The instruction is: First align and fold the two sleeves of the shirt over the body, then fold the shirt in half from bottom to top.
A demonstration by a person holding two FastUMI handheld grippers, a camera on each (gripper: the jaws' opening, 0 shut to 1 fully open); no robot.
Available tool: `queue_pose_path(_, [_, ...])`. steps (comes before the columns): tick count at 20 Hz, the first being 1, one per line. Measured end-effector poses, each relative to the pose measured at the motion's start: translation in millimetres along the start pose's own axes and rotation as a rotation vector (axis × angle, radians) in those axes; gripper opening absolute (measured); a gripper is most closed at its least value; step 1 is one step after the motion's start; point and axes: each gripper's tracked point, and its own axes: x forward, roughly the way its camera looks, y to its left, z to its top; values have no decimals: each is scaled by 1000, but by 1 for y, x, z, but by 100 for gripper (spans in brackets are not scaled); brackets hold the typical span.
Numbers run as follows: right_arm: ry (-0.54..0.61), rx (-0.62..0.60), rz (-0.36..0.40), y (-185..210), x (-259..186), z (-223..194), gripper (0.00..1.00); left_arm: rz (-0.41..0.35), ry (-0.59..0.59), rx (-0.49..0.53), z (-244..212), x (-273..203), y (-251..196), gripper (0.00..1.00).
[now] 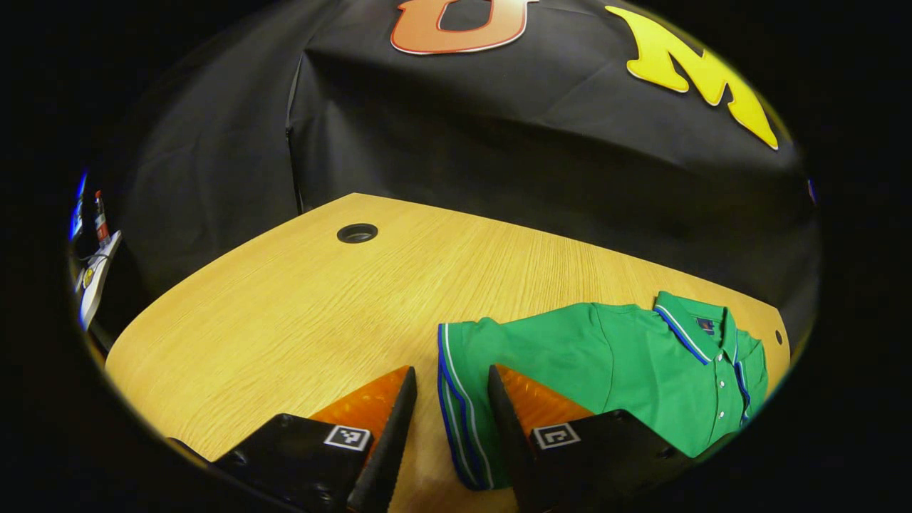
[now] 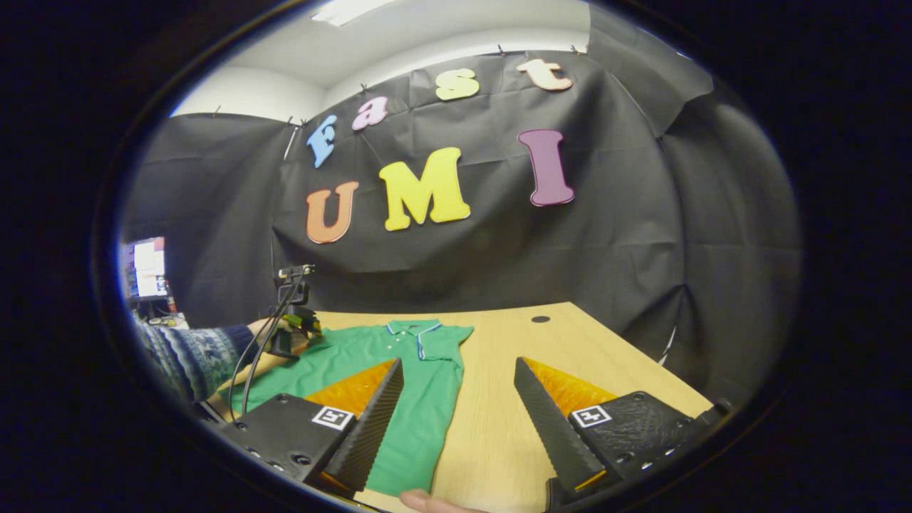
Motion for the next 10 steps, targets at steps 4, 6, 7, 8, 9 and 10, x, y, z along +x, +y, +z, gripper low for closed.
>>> queue_pose_path(4, [15,12,-1,2,3,-6,95,-64,5,3,14,-5,1,23])
queue_pose_path(6, [5,-4,-9,0,1,-4,95,-72,8,4,9,-6,-9,10])
queue_pose_path(7, [0,-8,-13,-1,0,-4,95,-68,2,9,14,-8,-11,9])
queue_pose_path(8, [-3,-6,-13,-1,-1,-4,95,-69,-8,21,20,-12,-13,9])
queue_pose_path(9, [-2,-2,-14,-1,-1,-6,95,-61,-23,36,26,-15,-15,9])
queue_pose_path(10, [1,0,-16,-2,-1,-7,95,-56,-33,57,32,-19,-18,9])
